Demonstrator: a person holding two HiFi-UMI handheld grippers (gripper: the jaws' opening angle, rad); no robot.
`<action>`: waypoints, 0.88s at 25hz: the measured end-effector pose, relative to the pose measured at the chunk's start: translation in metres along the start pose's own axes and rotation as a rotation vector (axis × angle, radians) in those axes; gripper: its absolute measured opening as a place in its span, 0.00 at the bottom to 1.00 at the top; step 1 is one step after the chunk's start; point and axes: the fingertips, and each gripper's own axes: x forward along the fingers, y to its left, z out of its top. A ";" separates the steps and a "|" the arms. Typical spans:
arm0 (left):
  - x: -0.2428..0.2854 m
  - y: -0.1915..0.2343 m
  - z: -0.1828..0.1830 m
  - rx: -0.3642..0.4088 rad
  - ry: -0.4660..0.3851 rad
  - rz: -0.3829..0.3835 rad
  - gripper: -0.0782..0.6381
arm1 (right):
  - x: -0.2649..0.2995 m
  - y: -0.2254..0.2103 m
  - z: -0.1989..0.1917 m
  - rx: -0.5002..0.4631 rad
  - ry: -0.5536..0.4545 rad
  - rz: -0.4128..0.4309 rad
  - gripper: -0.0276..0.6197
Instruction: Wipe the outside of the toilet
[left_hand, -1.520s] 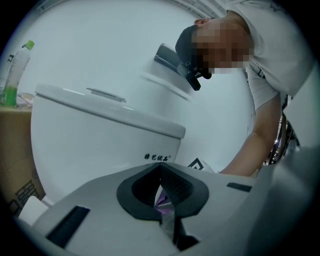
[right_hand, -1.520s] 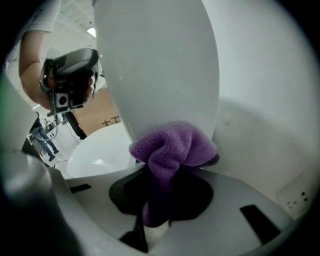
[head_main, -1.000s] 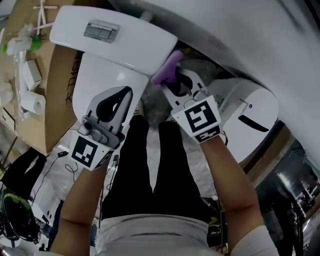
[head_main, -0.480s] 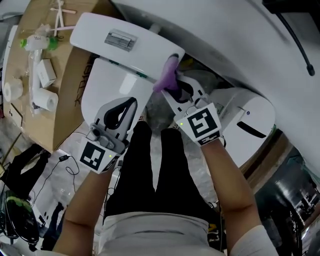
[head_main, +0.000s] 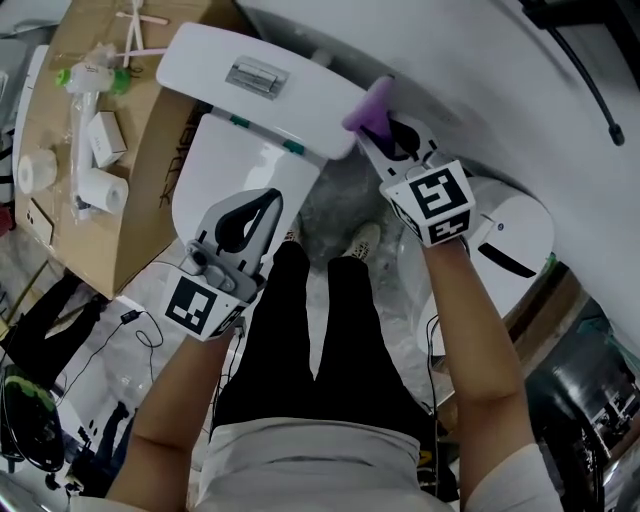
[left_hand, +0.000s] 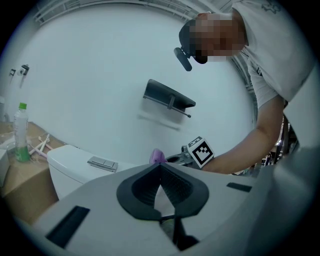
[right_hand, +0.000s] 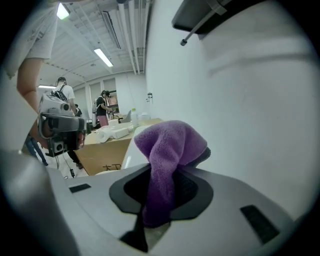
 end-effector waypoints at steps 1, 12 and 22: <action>-0.001 0.001 0.000 0.006 0.006 0.006 0.12 | 0.002 -0.010 0.002 0.003 0.001 -0.016 0.18; -0.008 -0.004 0.022 0.011 -0.028 0.150 0.12 | 0.000 0.022 0.000 -0.031 0.012 0.067 0.18; -0.023 -0.016 0.020 -0.020 -0.083 0.307 0.12 | 0.001 0.058 -0.010 -0.153 0.122 0.150 0.18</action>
